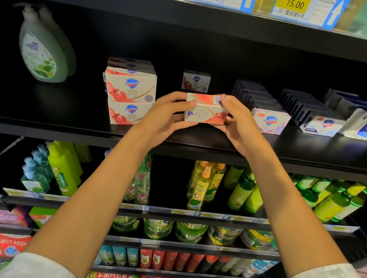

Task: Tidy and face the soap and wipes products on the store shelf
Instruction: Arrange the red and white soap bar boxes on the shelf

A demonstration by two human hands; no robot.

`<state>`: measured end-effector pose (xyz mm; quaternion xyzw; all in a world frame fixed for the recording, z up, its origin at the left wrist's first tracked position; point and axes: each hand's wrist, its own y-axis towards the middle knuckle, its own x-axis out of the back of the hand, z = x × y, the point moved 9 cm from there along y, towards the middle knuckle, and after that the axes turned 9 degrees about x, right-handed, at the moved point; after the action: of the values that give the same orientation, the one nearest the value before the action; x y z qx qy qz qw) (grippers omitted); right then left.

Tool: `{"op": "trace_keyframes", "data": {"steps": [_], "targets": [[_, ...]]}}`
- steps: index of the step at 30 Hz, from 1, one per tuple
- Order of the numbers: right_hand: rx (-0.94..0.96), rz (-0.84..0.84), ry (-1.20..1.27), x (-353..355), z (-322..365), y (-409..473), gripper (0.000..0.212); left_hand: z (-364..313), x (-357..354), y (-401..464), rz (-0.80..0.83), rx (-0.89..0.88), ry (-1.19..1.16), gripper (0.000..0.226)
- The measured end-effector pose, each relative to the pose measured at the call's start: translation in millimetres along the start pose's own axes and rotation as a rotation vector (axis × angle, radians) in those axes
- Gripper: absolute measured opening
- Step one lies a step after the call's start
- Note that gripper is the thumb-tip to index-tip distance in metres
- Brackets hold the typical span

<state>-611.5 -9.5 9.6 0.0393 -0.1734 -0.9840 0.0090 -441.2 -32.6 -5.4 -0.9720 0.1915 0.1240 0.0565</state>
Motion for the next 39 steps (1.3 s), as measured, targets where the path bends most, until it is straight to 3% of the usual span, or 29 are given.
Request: {"op": "trace_keyframes", "data": {"steps": [11, 22, 36, 39], "targets": [[0.047, -0.045, -0.049, 8.8, 0.9, 0.1, 0.024, -0.1, -1.6, -0.8, 0.045, 0.003, -0.020, 0.028], [0.146, -0.043, -0.083, 13.1, 9.0, -0.8, 0.014, 2.4, -1.5, 1.4, 0.051, 0.036, -0.057, 0.043], [0.048, -0.110, -0.056, 15.8, -1.4, 4.1, 0.032, 2.2, 3.2, 5.3, 0.018, 0.031, -0.067, 0.048], [0.020, -0.101, -0.061, 16.3, -5.2, 4.0, 0.027, 1.4, 1.5, 4.4, 0.031, 0.023, -0.039, 0.052]]}}
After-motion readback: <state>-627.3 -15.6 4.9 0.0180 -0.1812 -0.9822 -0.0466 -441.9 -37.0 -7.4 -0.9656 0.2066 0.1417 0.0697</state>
